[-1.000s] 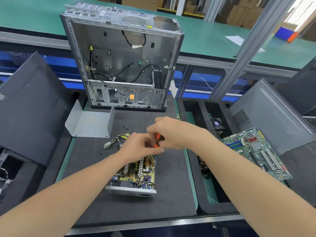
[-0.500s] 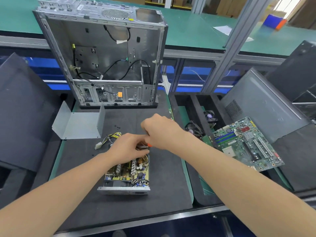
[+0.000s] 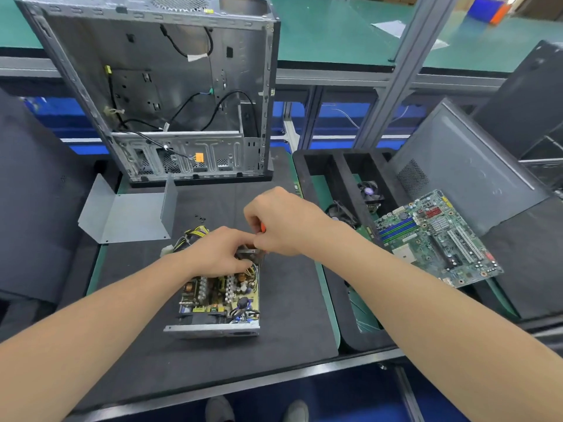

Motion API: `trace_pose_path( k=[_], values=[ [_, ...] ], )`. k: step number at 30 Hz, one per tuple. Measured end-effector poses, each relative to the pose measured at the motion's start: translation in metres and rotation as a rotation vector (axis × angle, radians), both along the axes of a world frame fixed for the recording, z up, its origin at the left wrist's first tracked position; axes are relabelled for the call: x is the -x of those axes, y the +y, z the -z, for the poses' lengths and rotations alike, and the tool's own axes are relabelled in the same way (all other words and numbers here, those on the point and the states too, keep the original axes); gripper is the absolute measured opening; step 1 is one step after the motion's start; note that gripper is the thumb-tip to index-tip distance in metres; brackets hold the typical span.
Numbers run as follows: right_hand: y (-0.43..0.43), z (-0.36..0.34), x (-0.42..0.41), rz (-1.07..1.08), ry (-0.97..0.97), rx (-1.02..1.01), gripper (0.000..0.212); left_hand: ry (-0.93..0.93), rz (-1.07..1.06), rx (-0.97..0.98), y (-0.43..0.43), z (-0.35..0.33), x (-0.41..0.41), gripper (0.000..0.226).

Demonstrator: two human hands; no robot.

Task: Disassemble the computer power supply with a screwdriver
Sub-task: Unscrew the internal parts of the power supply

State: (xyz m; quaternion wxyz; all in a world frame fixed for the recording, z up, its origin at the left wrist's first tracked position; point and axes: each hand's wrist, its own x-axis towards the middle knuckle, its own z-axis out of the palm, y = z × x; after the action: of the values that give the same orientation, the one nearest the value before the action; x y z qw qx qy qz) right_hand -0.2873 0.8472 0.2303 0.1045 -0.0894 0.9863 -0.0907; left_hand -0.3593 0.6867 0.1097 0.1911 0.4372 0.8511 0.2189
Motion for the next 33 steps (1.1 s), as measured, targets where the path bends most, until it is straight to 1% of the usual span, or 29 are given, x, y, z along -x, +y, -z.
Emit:
trace_pose_path(
  k=[1,3,5,7,9,11,13,14,15,17,19,20,22,23,26,27,28,29,30,33],
  values=[
    [0.002,-0.003,-0.001,0.002,0.005,0.006,0.024,-0.01,-0.009,-0.005,0.0,0.0,-0.001,0.061],
    [0.006,-0.008,-0.004,-0.002,0.01,0.018,0.022,-0.038,-0.044,0.007,0.001,-0.002,-0.003,0.048],
    [0.009,-0.011,-0.007,-0.006,0.01,0.021,0.016,-0.043,-0.072,0.036,0.002,-0.004,-0.006,0.041],
    [0.011,-0.011,-0.01,-0.003,0.004,0.027,0.009,-0.007,-0.087,0.063,0.003,-0.005,-0.008,0.04],
    [0.013,-0.009,-0.012,0.006,0.004,0.056,0.005,0.04,-0.134,0.067,0.005,-0.005,-0.012,0.031],
    [0.014,-0.006,-0.014,0.013,0.014,0.085,0.003,0.175,-0.172,0.08,0.006,-0.002,-0.017,0.02],
    [0.013,-0.002,-0.015,0.03,0.019,0.099,0.002,0.357,-0.191,0.155,0.006,0.002,-0.019,0.027],
    [0.013,0.0,-0.016,0.036,0.016,0.104,0.005,0.413,-0.199,0.199,0.006,0.004,-0.019,0.032],
    [0.012,0.002,-0.015,0.039,0.01,0.107,0.008,0.428,-0.209,0.24,0.007,0.005,-0.018,0.035],
    [0.011,0.005,-0.013,0.042,0.0,0.106,0.013,0.364,-0.238,0.295,0.009,0.004,-0.018,0.031],
    [0.01,0.008,-0.011,0.041,0.005,0.105,0.015,0.277,-0.259,0.28,0.012,0.002,-0.018,0.023],
    [0.009,0.009,-0.011,0.041,0.009,0.105,0.014,0.25,-0.263,0.264,0.013,0.003,-0.018,0.025],
    [0.008,0.012,-0.01,0.039,0.02,0.101,0.014,0.257,-0.256,0.25,0.014,0.002,-0.018,0.047],
    [0.007,0.013,-0.01,0.036,0.023,0.098,0.014,0.268,-0.249,0.246,0.014,0.002,-0.017,0.052],
    [0.006,0.015,-0.011,0.03,0.013,0.099,0.016,0.279,-0.231,0.23,0.014,0.004,-0.015,0.055],
    [0.006,0.014,-0.01,0.033,0.006,0.098,0.017,0.276,-0.232,0.234,0.014,0.005,-0.016,0.053],
    [0.005,0.014,-0.01,0.037,-0.001,0.094,0.017,0.268,-0.24,0.239,0.014,0.005,-0.016,0.045],
    [0.006,0.013,-0.01,0.041,-0.005,0.088,0.017,0.268,-0.245,0.251,0.013,0.006,-0.015,0.03],
    [0.006,0.011,-0.009,0.043,-0.007,0.085,0.017,0.271,-0.25,0.27,0.012,0.008,-0.014,0.022],
    [0.008,0.006,-0.008,0.047,-0.004,0.084,0.017,0.267,-0.246,0.303,0.012,0.012,-0.013,0.028]
  ],
)
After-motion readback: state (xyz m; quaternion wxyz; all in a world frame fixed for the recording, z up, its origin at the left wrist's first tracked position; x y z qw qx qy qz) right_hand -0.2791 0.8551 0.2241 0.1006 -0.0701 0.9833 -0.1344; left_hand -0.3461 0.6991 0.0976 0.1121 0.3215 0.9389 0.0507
